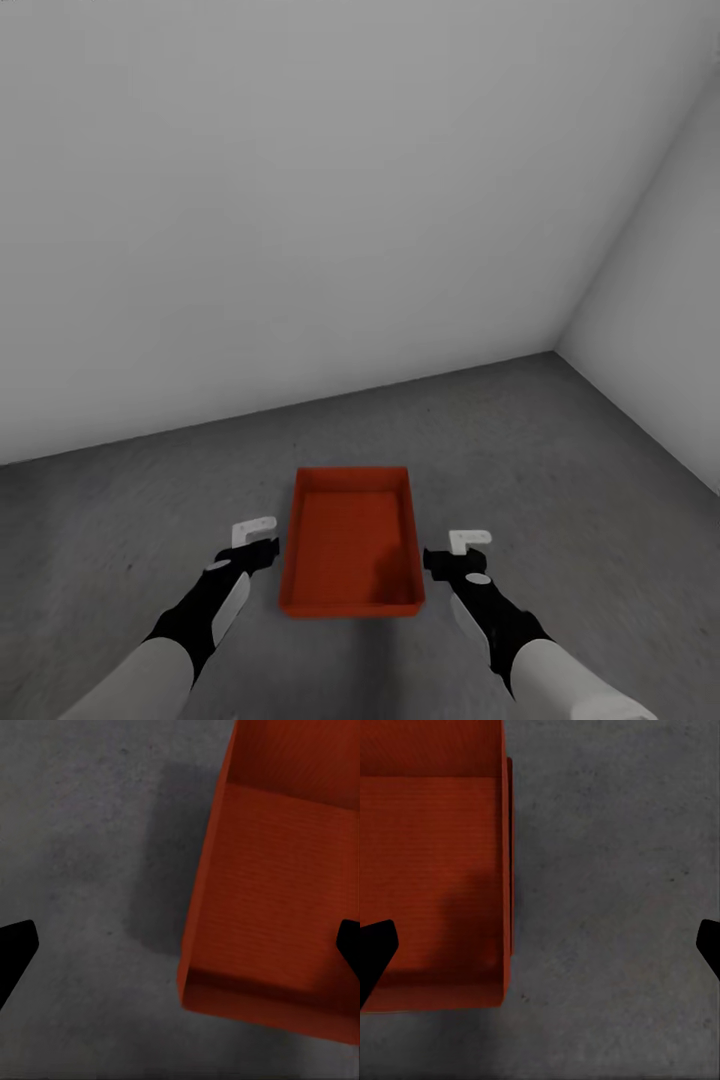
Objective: Move the two storage containers from the living room to the garage. In the garage, place one container on the floor and stack the other container on top of it (either order is fine).
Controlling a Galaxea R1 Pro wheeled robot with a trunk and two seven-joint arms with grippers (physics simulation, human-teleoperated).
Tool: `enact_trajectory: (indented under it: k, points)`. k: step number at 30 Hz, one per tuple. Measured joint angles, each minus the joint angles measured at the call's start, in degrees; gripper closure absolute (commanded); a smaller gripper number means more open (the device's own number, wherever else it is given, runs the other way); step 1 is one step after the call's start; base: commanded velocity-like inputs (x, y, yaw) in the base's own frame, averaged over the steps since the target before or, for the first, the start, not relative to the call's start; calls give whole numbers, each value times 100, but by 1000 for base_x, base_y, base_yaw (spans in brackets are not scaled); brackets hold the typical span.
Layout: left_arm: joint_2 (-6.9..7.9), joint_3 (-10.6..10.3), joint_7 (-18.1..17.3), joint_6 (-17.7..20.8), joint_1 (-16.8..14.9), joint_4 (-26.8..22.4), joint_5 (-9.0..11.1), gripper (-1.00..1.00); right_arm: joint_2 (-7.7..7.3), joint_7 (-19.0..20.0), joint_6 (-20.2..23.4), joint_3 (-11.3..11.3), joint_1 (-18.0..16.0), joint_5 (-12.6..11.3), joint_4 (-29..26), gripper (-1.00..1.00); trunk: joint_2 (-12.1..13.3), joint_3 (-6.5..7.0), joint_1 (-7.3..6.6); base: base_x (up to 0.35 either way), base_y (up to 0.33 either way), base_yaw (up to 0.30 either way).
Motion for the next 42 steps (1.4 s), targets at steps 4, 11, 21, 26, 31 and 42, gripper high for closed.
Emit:
enact_trajectory:
  k: [4, 11, 21, 26, 31, 42]
  points:
    - [6, 7, -3, 11, 1, 5, 8, -100, -3, -8, -1, 0, 1, 0, -7, -100, 0, 0, 1, -314, 0, 0]
    - [17, 8, -3, 13, 2, 2, 9, -100, -12, -10, -3, -8, 0, 0, -8, -100, 0, 0, 1, -332, 0, 0]
    - [114, 15, -2, 3, 5, 42, 15, -100, -22, -15, -30, -26, 0, -41, 61, -100, 0, 0, 0, -273, 0, 0]
    - [328, 17, -4, 2, 2, 126, 26, -100, -253, 4, -29, -28, 1, -80, 290, -100, 0, 0, -2, -35, 0, 0]
    - [565, 15, -22, -25, 1, 613, 45, -100, -540, 22, -44, -29, 0, -114, 794, -100, 0, 0, -2, -5, 0, 0]
    - [623, 3, -55, -49, 0, 1594, 50, -100, -573, 27, -62, -21, 0, -75, 1952, -100, -1, -1, -2, 0, 0, 0]
